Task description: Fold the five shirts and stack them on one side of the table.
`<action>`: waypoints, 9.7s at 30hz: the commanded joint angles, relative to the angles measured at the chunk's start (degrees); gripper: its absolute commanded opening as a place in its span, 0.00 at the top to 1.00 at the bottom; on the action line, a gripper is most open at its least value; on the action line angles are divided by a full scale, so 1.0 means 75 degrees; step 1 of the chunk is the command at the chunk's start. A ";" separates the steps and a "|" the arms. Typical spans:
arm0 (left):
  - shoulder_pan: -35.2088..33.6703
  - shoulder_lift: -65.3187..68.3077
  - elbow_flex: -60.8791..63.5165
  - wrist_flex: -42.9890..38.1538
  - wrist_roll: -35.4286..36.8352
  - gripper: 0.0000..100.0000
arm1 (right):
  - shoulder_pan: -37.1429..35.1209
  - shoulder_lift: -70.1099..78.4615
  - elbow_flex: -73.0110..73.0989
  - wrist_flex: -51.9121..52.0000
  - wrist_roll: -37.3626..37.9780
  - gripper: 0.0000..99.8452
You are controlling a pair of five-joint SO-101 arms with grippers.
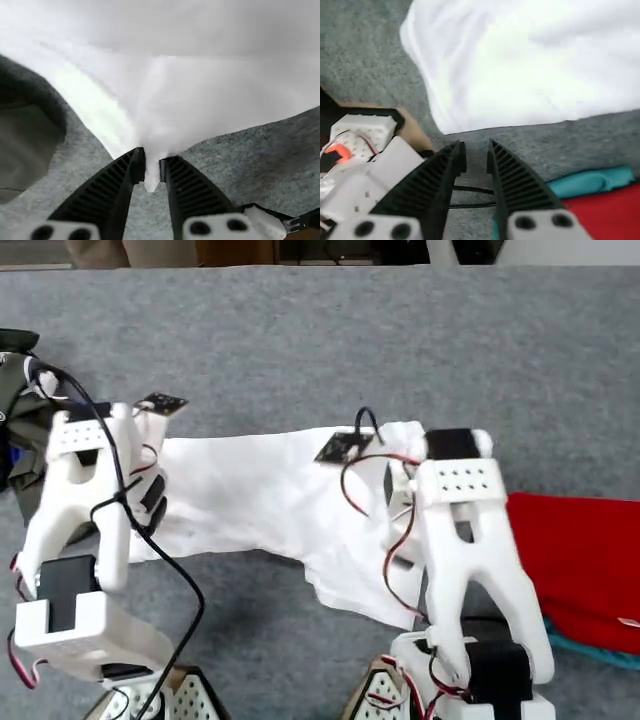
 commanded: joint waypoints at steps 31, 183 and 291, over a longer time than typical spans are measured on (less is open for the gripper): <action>-0.0703 0.2760 -0.3130 -0.0563 0.3388 0.75 | 0.0287 -0.0334 -0.1073 -0.0047 -0.0293 0.90; -0.0645 -0.4472 0.1571 0.0164 0.1219 0.74 | -0.4249 0.0557 0.4132 -0.4642 -0.0387 0.76; -0.0645 -0.4484 0.0961 0.0985 0.1430 0.74 | -0.2479 0.3886 -0.2362 -0.2966 0.1231 0.99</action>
